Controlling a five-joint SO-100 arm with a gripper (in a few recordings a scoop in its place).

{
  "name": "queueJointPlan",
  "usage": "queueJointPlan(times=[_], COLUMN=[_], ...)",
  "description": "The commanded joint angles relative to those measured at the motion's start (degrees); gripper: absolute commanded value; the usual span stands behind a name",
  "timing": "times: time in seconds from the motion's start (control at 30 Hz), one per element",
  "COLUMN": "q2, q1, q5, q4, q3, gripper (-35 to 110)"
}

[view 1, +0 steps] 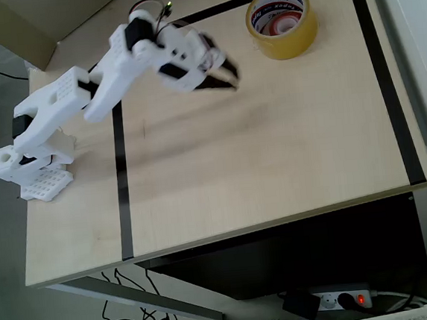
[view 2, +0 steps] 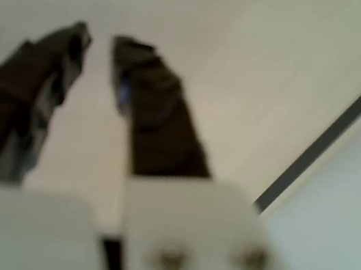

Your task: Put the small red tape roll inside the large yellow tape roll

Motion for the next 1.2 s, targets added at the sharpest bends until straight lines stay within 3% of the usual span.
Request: queueJointPlan(times=[0.0, 0.13, 0.27, 0.43, 0.53, 0.63, 0.8, 0.93, 1.07, 1.17], q2=[24.26, 41.04, 64.69, 97.12, 100.99, 98.53, 96.86, 109.16, 123.66, 138.08], q1=[7.56, 13.89, 12.22, 13.18, 14.24, 13.36, 11.60, 10.20, 7.38, 4.04], q5=[0.97, 5.63, 9.14, 11.69, 11.78, 12.22, 13.10, 13.18, 13.18, 13.18], q4=[3.87, 3.87, -0.26, -44.30, -65.13, -76.20, -80.86, -86.40, -79.72, -68.29], q3=[10.63, 22.24, 51.94, 114.87, 137.02, 148.54, 158.64, 171.83, 179.12, 182.81], gripper=[0, 0, 0, 0, 0, 0, 0, 0, 0, 0])
